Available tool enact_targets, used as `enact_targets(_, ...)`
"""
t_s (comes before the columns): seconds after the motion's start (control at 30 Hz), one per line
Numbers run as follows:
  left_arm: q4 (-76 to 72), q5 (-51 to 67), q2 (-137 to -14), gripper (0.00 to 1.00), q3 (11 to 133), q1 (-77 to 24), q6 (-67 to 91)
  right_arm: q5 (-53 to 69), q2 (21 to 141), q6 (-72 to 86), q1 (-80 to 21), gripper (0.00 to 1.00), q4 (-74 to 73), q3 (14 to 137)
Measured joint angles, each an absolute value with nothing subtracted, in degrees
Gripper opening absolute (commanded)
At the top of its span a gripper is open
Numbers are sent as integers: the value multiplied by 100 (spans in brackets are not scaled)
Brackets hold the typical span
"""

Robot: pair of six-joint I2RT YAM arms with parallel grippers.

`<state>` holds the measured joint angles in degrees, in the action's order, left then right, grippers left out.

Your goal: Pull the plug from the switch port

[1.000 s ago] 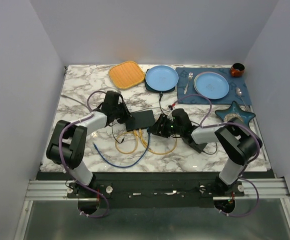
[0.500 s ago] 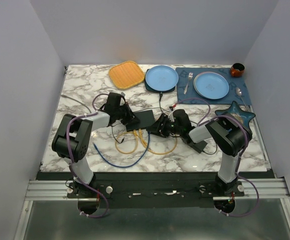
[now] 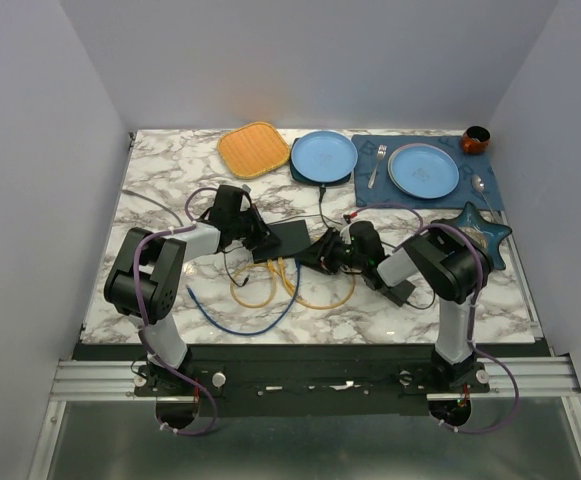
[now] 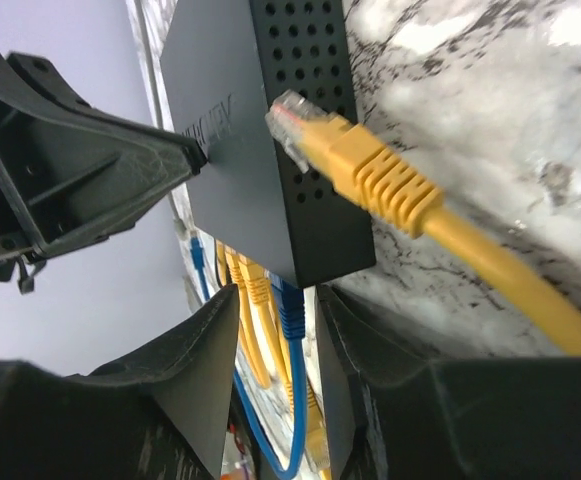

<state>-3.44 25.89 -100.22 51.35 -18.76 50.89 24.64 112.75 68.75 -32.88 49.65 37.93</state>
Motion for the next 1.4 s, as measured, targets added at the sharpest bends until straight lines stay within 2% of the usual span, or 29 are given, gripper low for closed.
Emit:
enact_targets(0.27,-344,2589,-10022,0,5135,-1876,5089,2473,11546,7159,-3249,38,5435,3793)
enact_targets(0.53,-344,2591,-10022,0,5135,-1876,5089,2477,11633,7207,-3249,36,5454,3874)
enact_targets(0.83,-353,2602,-10031,0,5135,-1876,5098,2523,11688,7269,-3251,28,5398,3916)
enact_targets(1.03,-353,2602,-10031,0,5135,-1876,5107,2563,11756,7356,-3249,20,5485,3918)
enact_targets(1.13,-353,2602,-10031,0,5135,-1876,5107,2576,11782,7358,-3249,11,5559,3916)
enact_targets(1.2,-355,2602,-10031,0,5131,-1876,5109,2578,11791,7356,-3249,2,5586,3916)
enact_targets(1.4,-401,2635,-9970,0,5035,-1885,5188,2596,11795,7236,-3249,1,5590,3916)
